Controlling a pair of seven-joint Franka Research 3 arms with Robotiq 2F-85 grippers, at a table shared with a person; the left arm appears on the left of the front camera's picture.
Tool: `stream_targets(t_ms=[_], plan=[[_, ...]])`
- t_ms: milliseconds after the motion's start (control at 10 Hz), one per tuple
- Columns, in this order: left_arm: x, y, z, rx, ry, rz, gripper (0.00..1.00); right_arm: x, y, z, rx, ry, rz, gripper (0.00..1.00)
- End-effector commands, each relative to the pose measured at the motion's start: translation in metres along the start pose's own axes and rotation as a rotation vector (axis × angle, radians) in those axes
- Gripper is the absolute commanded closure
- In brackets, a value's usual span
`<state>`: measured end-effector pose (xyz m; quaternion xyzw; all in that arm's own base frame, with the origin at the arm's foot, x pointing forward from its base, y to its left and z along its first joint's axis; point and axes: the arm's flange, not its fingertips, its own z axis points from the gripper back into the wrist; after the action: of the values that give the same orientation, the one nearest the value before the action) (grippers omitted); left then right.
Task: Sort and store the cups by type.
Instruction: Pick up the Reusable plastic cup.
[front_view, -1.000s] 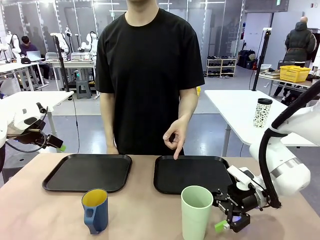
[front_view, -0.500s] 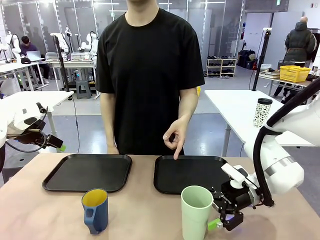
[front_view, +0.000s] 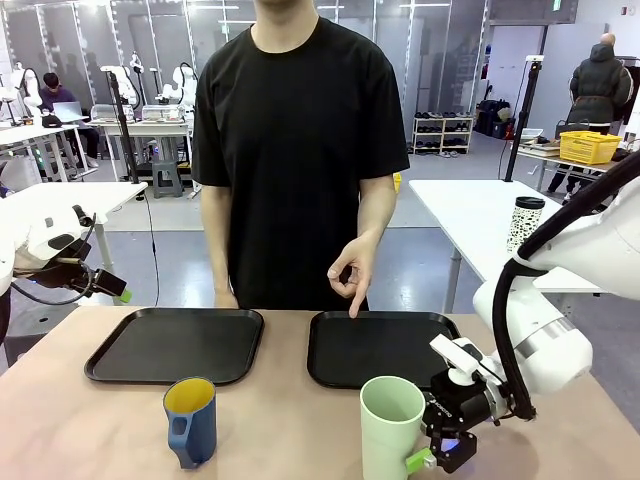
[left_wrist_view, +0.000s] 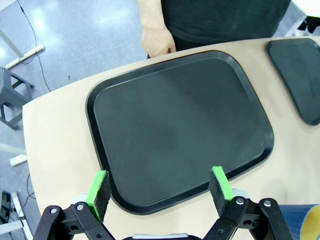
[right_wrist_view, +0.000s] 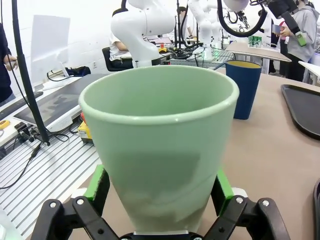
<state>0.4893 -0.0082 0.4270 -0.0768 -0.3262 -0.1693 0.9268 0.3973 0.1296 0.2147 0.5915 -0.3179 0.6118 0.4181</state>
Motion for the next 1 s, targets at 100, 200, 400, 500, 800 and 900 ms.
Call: stream_targets(t_ms=[100,200,400,500,800,900], plan=[[0.000,-0.001,0.003,0.000,-0.004,-0.003,0.00,-0.024,-0.002,-0.013,0.024,-0.025,0.023,0.00],[0.000,-0.001,0.003,0.000,-0.004,-0.003,0.00,-0.026,-0.004,-0.017,0.028,-0.029,0.022,0.00],[0.000,-0.001,0.003,0.000,-0.004,-0.003,0.00,-0.028,-0.005,-0.022,0.032,-0.034,0.021,0.00],[0.000,-0.001,0.003,0.000,-0.004,-0.003,0.00,-0.028,-0.005,-0.023,0.039,-0.037,0.018,0.00],[0.000,-0.001,0.003,0.000,-0.004,-0.003,0.00,-0.028,-0.002,-0.023,0.047,-0.032,0.024,0.15],[0.000,-0.001,0.003,0.000,-0.004,-0.003,0.00,-0.028,-0.002,-0.022,0.048,-0.034,0.024,0.22]])
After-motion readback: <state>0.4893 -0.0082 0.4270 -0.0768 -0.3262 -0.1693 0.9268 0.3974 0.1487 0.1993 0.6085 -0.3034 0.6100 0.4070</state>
